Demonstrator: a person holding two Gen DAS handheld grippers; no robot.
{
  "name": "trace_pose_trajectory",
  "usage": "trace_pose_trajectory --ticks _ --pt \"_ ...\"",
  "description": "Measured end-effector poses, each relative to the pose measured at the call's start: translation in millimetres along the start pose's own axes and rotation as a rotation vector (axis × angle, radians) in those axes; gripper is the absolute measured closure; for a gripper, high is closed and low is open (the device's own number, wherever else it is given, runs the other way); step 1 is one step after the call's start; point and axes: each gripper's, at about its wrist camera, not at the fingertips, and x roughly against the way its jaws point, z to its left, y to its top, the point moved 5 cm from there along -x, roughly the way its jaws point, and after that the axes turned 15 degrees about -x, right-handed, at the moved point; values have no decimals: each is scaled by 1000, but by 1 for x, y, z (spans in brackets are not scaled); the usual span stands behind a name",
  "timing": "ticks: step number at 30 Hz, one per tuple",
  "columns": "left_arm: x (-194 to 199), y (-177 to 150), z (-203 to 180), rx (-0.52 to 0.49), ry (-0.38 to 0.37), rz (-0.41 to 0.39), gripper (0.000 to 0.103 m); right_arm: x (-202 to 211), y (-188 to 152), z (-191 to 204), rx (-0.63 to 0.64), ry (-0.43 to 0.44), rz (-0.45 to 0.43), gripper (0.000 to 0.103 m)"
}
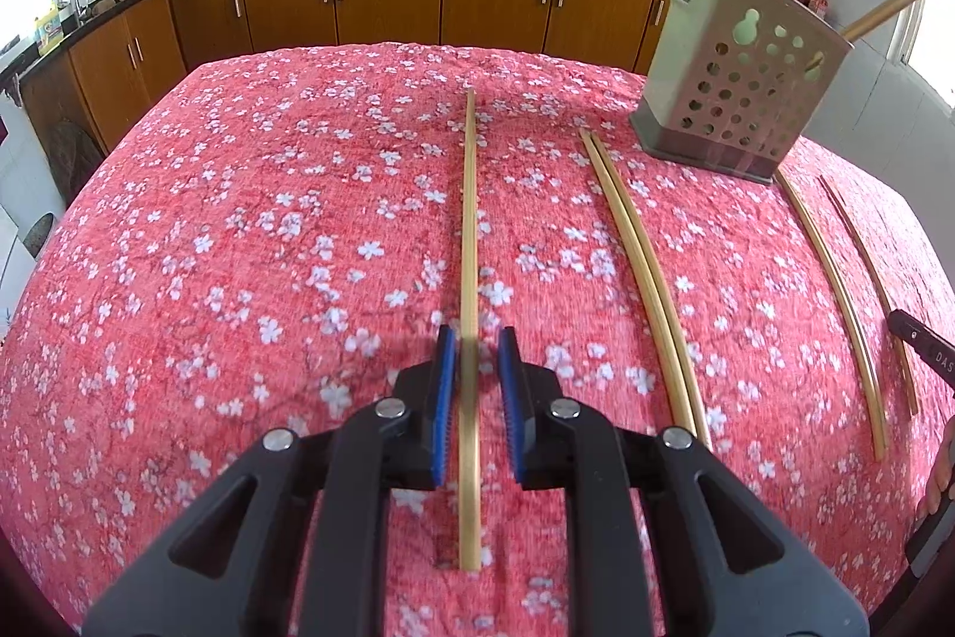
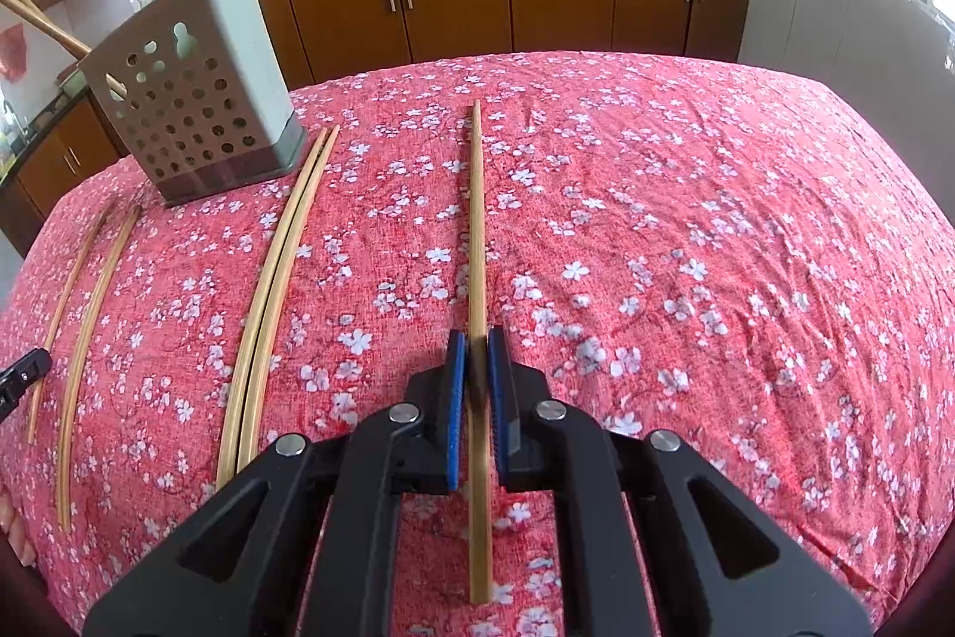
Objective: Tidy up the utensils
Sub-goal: 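Raise the chopstick upright with the right gripper over the holder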
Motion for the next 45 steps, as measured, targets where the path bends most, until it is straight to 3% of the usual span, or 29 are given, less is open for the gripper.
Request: trace_pose_trajectory --ticks 5,9,12,31,39,45 --pt "4 -5 -1 -7 4 1 88 2 -1 -2 -2 3 1 94" --pt "9 -8 1 -10 11 9 95 8 -3 -3 0 5 -3 95" --pt "16 -8 5 10 -6 0 95 28 0 -5 -6 23 -51 95" --pt "128 64 8 42 7 -330 95 118 55 5 -38 140 -323 95" --pt "143 80 8 19 17 -366 96 126 64 13 -31 159 -352 95" --pt "165 104 3 -16 -5 -428 96 152 86 37 -6 227 -397 95"
